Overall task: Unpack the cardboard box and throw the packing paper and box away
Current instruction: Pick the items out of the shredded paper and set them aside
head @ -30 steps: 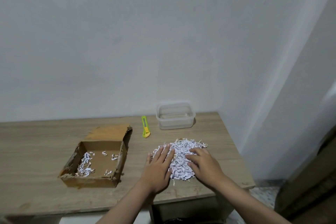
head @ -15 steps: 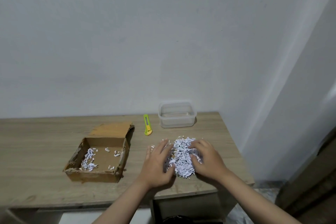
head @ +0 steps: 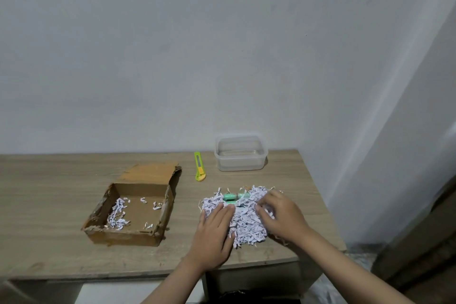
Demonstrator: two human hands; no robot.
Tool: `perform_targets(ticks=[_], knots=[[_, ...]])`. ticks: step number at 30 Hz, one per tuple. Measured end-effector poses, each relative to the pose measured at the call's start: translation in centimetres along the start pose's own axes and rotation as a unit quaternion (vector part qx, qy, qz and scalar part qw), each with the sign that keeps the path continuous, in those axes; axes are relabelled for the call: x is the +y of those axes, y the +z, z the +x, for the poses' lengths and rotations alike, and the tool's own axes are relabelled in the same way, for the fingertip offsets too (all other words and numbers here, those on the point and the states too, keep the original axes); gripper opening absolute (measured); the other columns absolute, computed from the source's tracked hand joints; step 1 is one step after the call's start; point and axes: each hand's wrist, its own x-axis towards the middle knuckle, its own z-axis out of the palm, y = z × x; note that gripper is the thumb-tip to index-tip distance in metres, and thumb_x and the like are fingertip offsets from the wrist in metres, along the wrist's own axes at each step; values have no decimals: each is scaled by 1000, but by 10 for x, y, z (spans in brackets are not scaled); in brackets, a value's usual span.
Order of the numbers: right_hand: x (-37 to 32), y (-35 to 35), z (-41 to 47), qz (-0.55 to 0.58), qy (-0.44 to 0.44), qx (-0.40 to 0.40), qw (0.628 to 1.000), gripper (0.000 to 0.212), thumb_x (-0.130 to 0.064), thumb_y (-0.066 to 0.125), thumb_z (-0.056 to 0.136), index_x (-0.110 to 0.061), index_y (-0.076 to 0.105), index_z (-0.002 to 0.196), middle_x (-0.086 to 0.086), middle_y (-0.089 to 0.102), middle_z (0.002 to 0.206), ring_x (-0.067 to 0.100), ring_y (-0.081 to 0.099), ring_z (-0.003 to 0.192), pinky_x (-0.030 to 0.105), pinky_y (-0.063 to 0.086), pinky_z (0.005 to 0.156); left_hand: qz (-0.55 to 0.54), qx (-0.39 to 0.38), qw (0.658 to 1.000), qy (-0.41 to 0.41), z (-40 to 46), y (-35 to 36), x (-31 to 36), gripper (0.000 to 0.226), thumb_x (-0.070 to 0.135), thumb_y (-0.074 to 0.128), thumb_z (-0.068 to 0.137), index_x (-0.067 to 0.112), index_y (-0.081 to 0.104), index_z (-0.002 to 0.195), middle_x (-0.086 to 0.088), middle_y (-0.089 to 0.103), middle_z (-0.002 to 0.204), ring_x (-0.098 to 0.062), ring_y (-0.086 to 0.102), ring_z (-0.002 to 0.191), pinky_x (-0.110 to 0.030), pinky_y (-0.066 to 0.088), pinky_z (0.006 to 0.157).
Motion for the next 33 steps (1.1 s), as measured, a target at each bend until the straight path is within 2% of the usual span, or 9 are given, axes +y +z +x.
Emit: perform_targets(ticks=[2, 4, 9, 13, 16, 24, 27, 30, 33], knots=[[-11, -1, 14, 3, -7, 39, 999, 18, -36, 57, 85, -22, 67, 89, -8, 63, 89, 8, 55, 84, 29, 46, 73, 0, 15, 1000, 5, -4, 3, -1, 58, 43, 38, 92, 26, 26, 146, 8, 31, 152, -5, 7, 142, -50, 14, 113], [-20, 2, 31, 13, -19, 37, 999, 15, -29, 59, 85, -20, 68, 92, -5, 67, 93, 14, 57, 92, 34, 48, 80, -10, 27, 1000, -4, -6, 3, -1, 59, 46, 39, 92, 27, 24, 146, 8, 25, 154, -7, 8, 143, -49, 13, 114], [-40, 18, 76, -10, -3, -89, 996, 21, -25, 57, 84, -25, 67, 103, -9, 70, 104, 18, 53, 106, 41, 42, 96, -46, 39, 997, -45, -4, 2, -1, 59, 53, 34, 91, 31, 25, 145, 13, 19, 154, -5, 4, 143, -46, 4, 114], [-45, 27, 99, -119, 9, -184, 976, 21, -30, 64, 79, -23, 70, 98, -4, 71, 102, 22, 56, 107, 39, 38, 98, -52, 28, 996, -65, -3, 2, -1, 58, 53, 32, 89, 31, 30, 142, 12, 26, 152, -2, 7, 141, -45, 5, 115], [-44, 31, 107, -157, 13, -214, 964, 15, -28, 67, 78, -20, 70, 89, -4, 72, 96, 21, 60, 101, 36, 37, 93, -58, 26, 995, -72, -2, 1, 0, 57, 53, 31, 89, 30, 32, 141, 10, 29, 151, -6, 13, 142, -47, 7, 116], [-35, 23, 102, -118, 4, -157, 981, 9, -25, 61, 82, -19, 67, 86, -6, 69, 93, 18, 56, 100, 40, 33, 98, -68, 28, 995, -72, -1, 1, -1, 56, 54, 30, 90, 30, 33, 140, 11, 31, 149, -7, 16, 140, -45, 7, 115], [-32, 20, 96, -67, -3, -101, 993, 16, -25, 58, 84, -24, 63, 99, -8, 66, 95, 15, 55, 97, 40, 37, 98, -66, 31, 995, -68, -1, 1, -1, 55, 53, 31, 90, 29, 33, 140, 10, 33, 148, -7, 19, 139, -45, 9, 114], [-33, 13, 93, -35, -9, -78, 996, 33, -24, 53, 87, -28, 54, 120, -9, 64, 107, 13, 54, 102, 38, 35, 96, -62, 27, 995, -71, -1, 1, -1, 55, 54, 30, 90, 30, 33, 139, 10, 33, 147, -7, 20, 139, -45, 8, 115], [-38, 5, 91, -34, -20, -73, 997, 28, -23, 53, 86, -29, 58, 113, -10, 64, 107, 10, 55, 101, 36, 33, 96, -59, 26, 995, -74, -1, 1, -1, 55, 54, 29, 90, 30, 33, 139, 10, 33, 147, -7, 20, 139, -46, 9, 114]])
